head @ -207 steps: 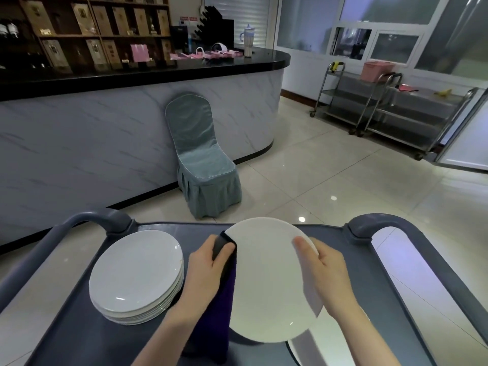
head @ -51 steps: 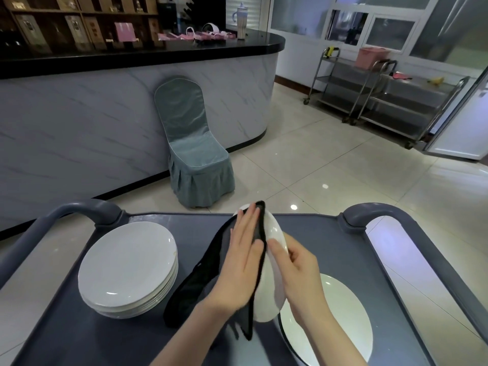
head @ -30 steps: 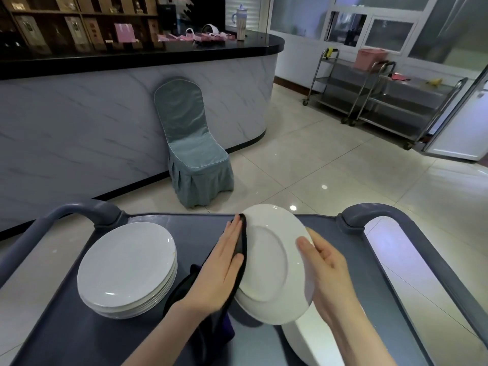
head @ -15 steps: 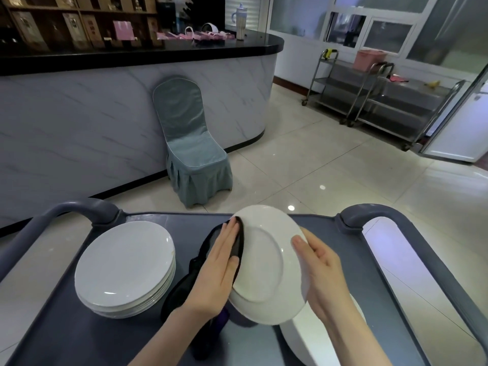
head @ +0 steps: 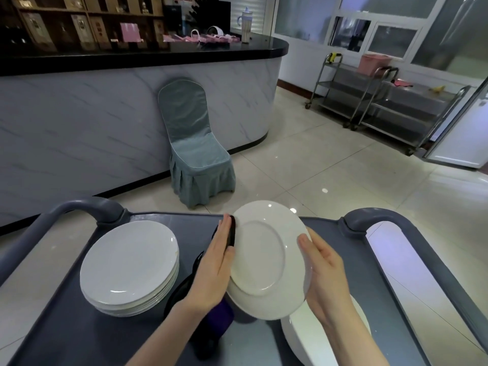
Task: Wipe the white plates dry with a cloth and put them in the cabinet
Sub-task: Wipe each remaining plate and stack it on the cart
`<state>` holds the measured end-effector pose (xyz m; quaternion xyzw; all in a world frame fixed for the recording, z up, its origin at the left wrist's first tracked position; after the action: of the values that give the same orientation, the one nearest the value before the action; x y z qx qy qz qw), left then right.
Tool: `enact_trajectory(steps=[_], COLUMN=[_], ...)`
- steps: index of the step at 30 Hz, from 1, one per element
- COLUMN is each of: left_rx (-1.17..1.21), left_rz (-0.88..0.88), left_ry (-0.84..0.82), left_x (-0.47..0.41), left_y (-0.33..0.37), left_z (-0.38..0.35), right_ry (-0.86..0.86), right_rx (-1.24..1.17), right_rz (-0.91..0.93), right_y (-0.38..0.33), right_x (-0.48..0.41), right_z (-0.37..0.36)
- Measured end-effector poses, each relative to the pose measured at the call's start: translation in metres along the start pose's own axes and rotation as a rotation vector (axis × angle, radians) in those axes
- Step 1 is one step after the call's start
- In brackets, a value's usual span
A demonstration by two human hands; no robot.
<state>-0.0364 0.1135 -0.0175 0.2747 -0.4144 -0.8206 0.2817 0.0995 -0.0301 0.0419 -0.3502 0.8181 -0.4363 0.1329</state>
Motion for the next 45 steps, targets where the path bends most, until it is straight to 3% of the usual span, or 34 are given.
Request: enact_trajectory(steps=[7,12,16,20,26,32,36,40,45], left_rx=[0.023,-0.285,-0.351,-0.313,-0.434,-0.204,-0.307,-0.581,-0.401], left_rz=[-0.015,-0.353,-0.345,-0.27,-0.446,-0.283,-0.394,-0.43,-0.387], left_ry=[0.07,0.059,-0.019,0.04,-0.024,-0.032,-0.07,-0.107,-0.133], left_x=[0.06,0.056,0.051,0.056,0.051,0.005,0.004,0.032,0.027], left_y=[0.013,0.054,0.042,0.029,0.046,0.06,0.054,0.037,0.048], left_z=[-0.044,-0.055,-0.049,-0.045,-0.054,-0.032,-0.028,-0.053,-0.04], right_ry=[0.177,0.348,0.374,0.359,0.265,0.096,0.117,0.159,0.134], right_rx=[-0.155,-0.225,-0.256,-0.26,-0.149,0.103,0.13,0.036,0.113], right_rz=[0.084,0.085,0.055,0.08,0.104,0.166,0.153,0.127,0.14], right_y=[-0.013,0.004,0.001,-0.006,0.017,0.043,0.042,0.033,0.034], right_x=[-0.017,-0.016,-0.016,-0.017,-0.001,0.024,0.019,0.009,0.016], right_z=[-0.006,-0.012,-0.008,-0.004,-0.017,-0.032,-0.031,-0.026,-0.028])
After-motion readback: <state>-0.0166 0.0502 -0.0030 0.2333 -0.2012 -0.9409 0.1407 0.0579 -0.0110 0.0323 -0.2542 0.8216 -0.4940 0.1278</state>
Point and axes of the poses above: each hand's wrist, its own x-axis away from the middle knuckle, its own z-axis out of the back of the hand, y = z × x, the point moved 4 cm from there along -x, towards the middle knuckle, and after that the axes turned 15 degrees about -x, right-handed, at the moved point
